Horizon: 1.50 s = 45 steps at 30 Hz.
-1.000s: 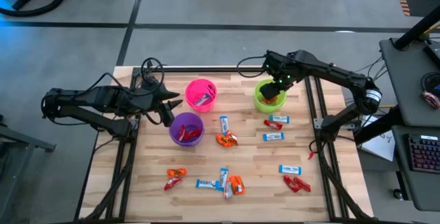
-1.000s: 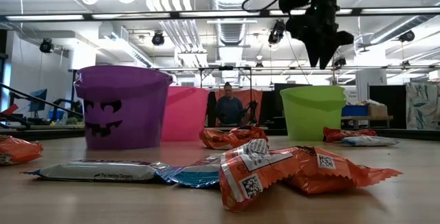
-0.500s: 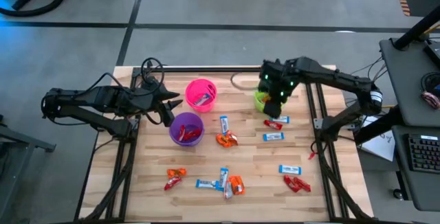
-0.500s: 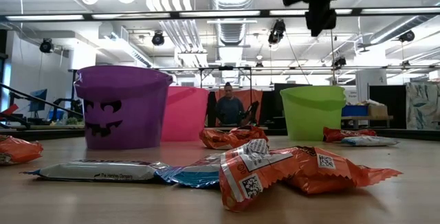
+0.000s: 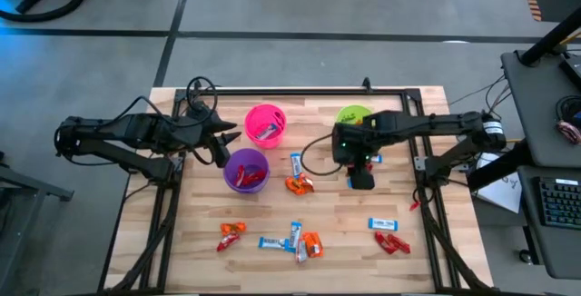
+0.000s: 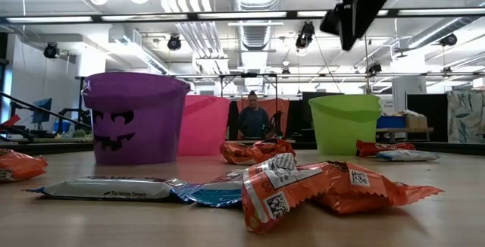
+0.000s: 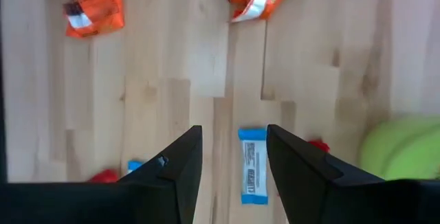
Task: Sort candy
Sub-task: Put the white chocolate into the pink bucket
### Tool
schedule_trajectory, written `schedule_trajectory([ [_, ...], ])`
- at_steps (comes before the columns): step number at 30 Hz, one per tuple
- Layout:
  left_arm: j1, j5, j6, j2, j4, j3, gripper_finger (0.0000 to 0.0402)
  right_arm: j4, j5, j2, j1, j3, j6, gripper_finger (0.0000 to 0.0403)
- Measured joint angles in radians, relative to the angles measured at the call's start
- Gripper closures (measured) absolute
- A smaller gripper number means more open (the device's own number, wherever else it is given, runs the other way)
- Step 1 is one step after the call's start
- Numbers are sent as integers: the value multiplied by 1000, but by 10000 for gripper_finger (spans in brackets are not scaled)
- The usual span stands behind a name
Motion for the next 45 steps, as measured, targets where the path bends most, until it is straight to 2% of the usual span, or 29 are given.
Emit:
schedule_trajectory([
  [8,0,0,0,0,-1,0,290,98,75,0,19,-236,50,259],
  [18,0,0,0,0,-13,0,290,244,82,0,32,-444,100,263],
  [26,0,0,0,0,-21,0,290,355,116,3,32,-546,120,264],
  [30,0,0,0,0,-21,0,290,359,166,3,32,-570,135,264],
  [41,0,0,0,0,-21,0,290,469,169,32,32,-605,115,264],
  [45,0,0,0,0,-20,0,290,473,161,42,32,-606,114,276],
])
